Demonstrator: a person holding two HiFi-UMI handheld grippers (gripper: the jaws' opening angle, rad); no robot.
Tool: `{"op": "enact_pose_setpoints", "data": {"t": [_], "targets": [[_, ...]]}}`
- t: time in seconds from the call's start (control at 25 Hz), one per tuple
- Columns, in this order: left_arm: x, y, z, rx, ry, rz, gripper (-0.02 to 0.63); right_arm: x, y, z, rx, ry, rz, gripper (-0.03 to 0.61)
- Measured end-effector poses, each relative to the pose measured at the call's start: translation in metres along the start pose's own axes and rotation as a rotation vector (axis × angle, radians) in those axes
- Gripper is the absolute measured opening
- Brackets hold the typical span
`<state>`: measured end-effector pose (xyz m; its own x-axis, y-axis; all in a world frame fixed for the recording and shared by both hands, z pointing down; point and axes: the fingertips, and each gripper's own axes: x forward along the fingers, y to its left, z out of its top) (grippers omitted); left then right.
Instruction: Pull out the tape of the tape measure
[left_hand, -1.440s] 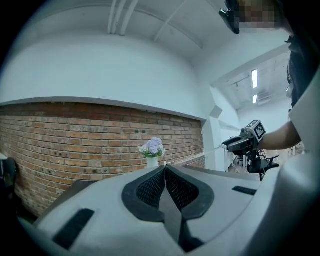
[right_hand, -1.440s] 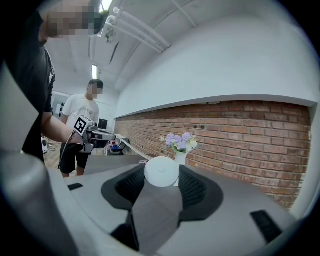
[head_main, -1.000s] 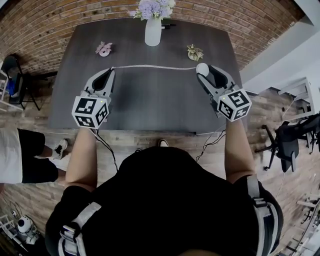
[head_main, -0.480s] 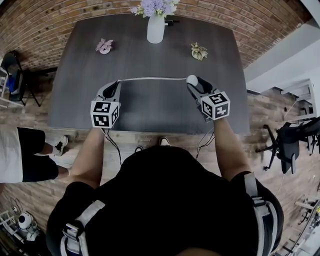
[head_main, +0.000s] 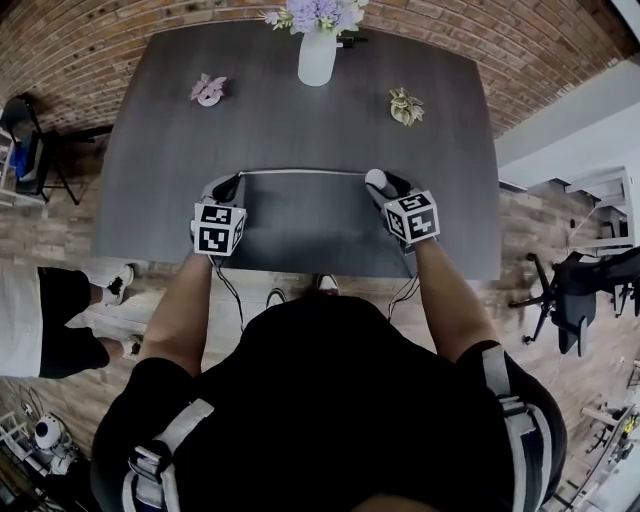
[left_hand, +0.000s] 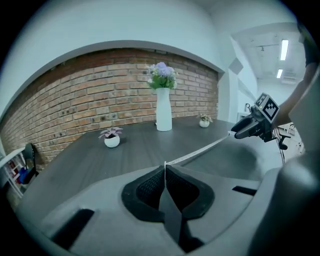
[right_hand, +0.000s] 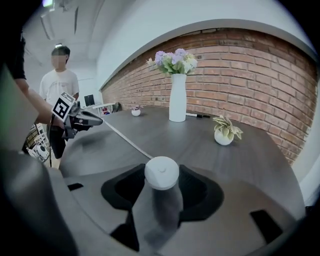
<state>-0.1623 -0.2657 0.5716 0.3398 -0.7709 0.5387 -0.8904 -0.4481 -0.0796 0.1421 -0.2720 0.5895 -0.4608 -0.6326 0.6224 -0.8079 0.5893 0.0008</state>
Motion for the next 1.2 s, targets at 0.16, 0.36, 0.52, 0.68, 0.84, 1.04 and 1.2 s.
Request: {"op": "enact_pose_setpoints", "data": {"t": [0.16, 0.36, 0.52, 0.68, 0.84, 1.04, 1.2], "targets": [[0.007, 0.001, -0.006, 0.005, 0.039, 0.010, 0.014, 0.008, -0.001, -0.006, 0.013, 0.036, 0.007, 0.210], [0.013, 0.003, -0.016, 0.006, 0.075, 0.012, 0.014, 0.014, -0.003, -0.015, 0.021, 0.077, 0.002, 0.213], [0.006, 0.010, -0.012, -0.018, 0.055, 0.034, 0.015, 0.007, -0.005, -0.006, 0.049, 0.024, 0.013, 0.244], [-0.007, 0.021, 0.009, -0.053, -0.024, 0.074, 0.015, -0.015, -0.020, 0.019, 0.073, -0.104, -0.061, 0.129], [-0.028, 0.028, 0.057, -0.096, -0.178, 0.116, 0.014, -0.049, -0.036, 0.060, 0.107, -0.274, -0.130, -0.002], [-0.063, 0.029, 0.113, -0.149, -0.369, 0.130, 0.009, -0.098, -0.047, 0.112, 0.134, -0.472, -0.176, -0.004], [-0.087, 0.023, 0.142, -0.148, -0.454, 0.112, 0.009, -0.133, -0.048, 0.139, 0.129, -0.571, -0.204, -0.005]]}}
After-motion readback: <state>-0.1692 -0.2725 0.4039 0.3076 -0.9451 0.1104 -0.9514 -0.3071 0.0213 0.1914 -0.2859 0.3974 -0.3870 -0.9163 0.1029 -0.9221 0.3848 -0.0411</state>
